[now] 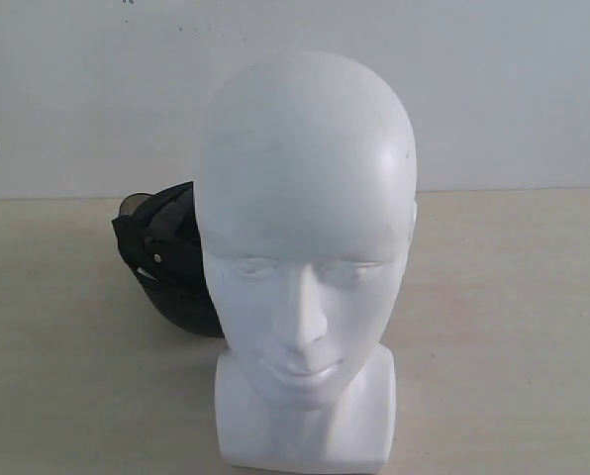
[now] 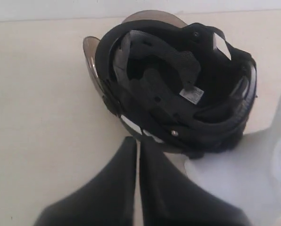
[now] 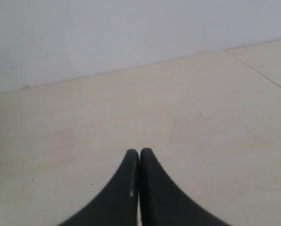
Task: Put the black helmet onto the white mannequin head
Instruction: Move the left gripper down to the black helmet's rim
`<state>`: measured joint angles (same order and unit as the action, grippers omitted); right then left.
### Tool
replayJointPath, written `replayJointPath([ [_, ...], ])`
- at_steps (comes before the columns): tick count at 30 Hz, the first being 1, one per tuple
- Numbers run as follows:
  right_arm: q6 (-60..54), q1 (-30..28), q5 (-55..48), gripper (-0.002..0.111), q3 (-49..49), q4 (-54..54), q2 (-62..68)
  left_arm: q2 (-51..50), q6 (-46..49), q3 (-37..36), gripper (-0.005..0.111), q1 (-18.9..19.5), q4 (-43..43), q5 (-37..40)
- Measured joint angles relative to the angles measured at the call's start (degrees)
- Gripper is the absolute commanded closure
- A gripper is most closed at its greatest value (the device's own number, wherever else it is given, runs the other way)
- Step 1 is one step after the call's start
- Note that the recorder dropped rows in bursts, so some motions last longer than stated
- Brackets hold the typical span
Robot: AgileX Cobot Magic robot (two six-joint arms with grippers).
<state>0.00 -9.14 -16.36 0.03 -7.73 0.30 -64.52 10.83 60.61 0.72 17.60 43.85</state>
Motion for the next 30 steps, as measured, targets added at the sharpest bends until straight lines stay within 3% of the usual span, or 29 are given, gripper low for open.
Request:
replayJointPath([
  [11,0.0,0.0,0.0,0.108,0.0,0.0,0.0,-29.2,1.2,25.9,0.102,0.6,-0.3,7.4],
  [17,0.0,0.0,0.0,0.108,0.0,0.0,0.0,-39.8,1.0,32.8,0.102,0.7,-1.8,10.0],
  [20,0.0,0.0,0.0,0.108,0.0,0.0,0.0,-42.7,0.7,33.1,0.089,1.0,-1.8,10.3],
  [24,0.0,0.0,0.0,0.108,0.0,0.0,0.0,-44.4,0.4,33.1,0.051,1.0,-1.8,10.8],
  [26,0.0,0.0,0.0,0.108,0.0,0.0,0.0,-44.6,-0.2,33.2,0.039,1.0,-1.8,10.8],
  [30,0.0,0.0,0.0,0.108,0.0,0.0,0.0,-44.7,-1.7,33.3,0.036,1.0,-1.8,10.8],
])
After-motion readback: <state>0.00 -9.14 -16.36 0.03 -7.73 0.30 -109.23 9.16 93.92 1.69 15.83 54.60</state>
